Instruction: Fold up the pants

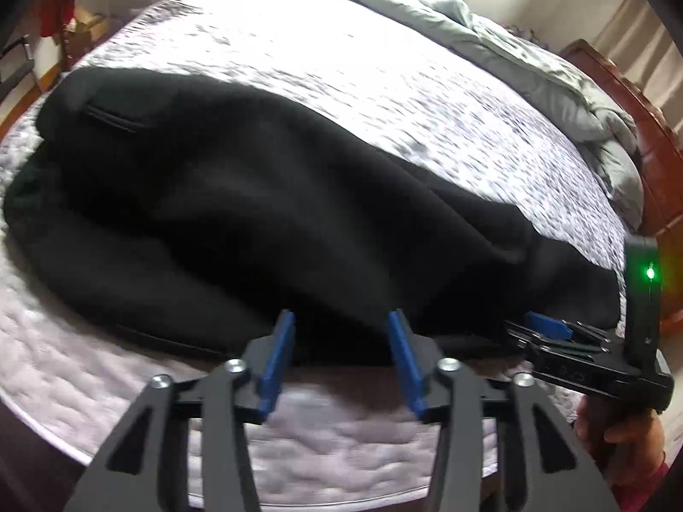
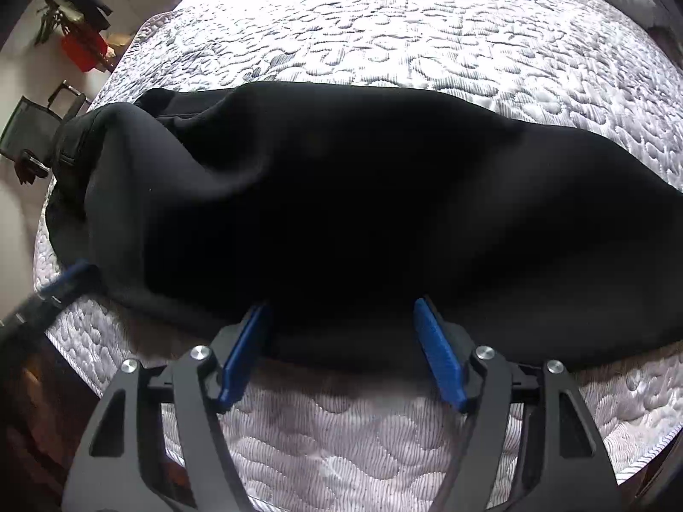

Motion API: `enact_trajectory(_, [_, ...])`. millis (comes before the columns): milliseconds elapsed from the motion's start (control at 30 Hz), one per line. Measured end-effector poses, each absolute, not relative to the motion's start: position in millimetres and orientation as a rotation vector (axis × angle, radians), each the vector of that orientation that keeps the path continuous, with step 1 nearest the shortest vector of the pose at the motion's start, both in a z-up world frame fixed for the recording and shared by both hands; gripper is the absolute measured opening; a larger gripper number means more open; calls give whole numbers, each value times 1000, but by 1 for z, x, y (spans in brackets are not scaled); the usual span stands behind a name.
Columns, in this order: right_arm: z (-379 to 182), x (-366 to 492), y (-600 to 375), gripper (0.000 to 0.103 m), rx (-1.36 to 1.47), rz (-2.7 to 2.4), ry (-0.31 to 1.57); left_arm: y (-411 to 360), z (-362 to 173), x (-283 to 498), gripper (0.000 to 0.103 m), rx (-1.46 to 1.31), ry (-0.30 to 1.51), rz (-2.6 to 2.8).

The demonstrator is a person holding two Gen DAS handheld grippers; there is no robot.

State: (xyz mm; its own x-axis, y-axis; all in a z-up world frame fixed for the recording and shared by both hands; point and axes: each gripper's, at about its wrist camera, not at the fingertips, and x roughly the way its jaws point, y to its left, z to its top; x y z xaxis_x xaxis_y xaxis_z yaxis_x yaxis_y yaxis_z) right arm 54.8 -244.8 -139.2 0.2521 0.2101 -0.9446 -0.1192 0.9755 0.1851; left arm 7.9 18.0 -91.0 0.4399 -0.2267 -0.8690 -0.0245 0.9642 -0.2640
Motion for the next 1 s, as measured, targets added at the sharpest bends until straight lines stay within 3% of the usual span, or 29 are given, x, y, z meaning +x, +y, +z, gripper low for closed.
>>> enact_trajectory(300, [-141,47,-251,71,94,223,1285,133,-116,56,52,-615,1178,-49])
enact_trajectory(600, [-143,49,-247,73,100,221,1288,147,-130,88,51,-737,1199,-68])
enact_trajectory(667, [-144,50,-246,74,98,219,1287,149,-132,89,41,-743,1199,-49])
enact_trajectory(733, [-144,50,-246,74,96,218,1287,152,-132,87,17,-720,1201,-9])
enact_trajectory(800, [-144,50,-245,75,94,217,1288,150,-130,86,9,-706,1188,3])
enact_trajectory(1000, [-144,52,-246,76,103,223,1297,144,-106,55,4,-650,1057,51])
